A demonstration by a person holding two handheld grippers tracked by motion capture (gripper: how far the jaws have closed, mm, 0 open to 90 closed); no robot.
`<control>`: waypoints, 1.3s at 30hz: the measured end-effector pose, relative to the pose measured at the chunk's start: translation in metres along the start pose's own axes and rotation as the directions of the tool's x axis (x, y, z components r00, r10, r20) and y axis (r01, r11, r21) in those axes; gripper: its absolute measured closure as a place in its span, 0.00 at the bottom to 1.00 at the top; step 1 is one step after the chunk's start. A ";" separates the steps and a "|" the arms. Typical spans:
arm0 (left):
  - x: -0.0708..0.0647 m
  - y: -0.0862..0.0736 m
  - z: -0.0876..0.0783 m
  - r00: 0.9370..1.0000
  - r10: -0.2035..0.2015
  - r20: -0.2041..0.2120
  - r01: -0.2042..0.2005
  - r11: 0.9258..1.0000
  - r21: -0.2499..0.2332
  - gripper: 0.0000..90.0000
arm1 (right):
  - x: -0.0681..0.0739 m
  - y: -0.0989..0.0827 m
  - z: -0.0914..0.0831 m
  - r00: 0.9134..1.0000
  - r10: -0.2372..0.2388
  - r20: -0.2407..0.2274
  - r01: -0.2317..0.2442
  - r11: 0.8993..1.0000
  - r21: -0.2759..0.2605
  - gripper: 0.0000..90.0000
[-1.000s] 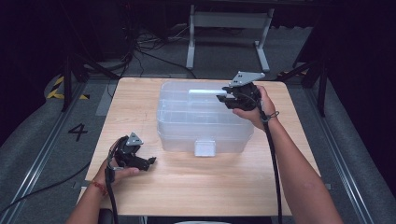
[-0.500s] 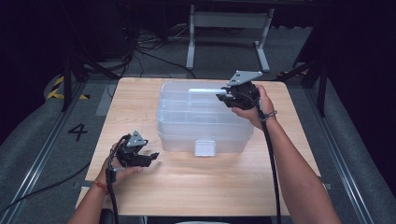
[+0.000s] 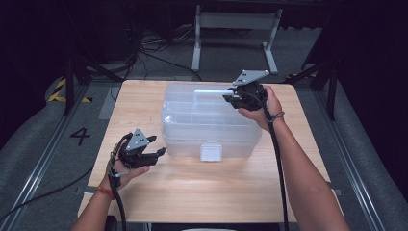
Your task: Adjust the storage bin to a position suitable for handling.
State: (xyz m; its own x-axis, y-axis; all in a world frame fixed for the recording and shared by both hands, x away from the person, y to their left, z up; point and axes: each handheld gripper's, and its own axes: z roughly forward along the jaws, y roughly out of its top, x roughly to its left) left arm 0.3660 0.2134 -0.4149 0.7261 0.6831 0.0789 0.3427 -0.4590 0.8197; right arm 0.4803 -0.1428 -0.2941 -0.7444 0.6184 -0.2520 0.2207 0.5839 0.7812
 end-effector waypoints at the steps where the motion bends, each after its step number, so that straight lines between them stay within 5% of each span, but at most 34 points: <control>1: 0.000 0.002 -0.001 1.000 0.005 -0.006 -0.005 1.000 -0.008 0.49 | 0.000 0.001 0.000 1.000 0.002 -0.001 -0.002 1.000 0.002 0.76; 12: -0.001 0.011 0.000 1.000 0.010 -0.003 -0.010 1.000 -0.004 0.71 | -0.002 0.005 0.000 1.000 0.003 0.003 -0.003 1.000 0.025 0.76; 24: 0.004 0.013 0.003 0.999 -0.037 -0.004 0.037 0.999 -0.012 0.91 | -0.006 0.009 -0.001 1.000 0.009 0.004 -0.009 1.000 0.026 0.76; 39: 0.010 0.020 0.003 0.998 -0.055 -0.025 0.054 0.997 -0.053 0.93 | -0.009 0.013 -0.001 1.000 0.019 0.012 -0.020 0.999 0.028 0.76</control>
State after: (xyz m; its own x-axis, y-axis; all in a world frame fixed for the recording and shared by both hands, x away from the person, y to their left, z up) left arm 0.3816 0.2092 -0.3997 0.6909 0.7213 0.0477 0.3493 -0.3910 0.8515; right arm 0.4891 -0.1412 -0.2813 -0.7323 0.6359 -0.2439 0.2527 0.5862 0.7697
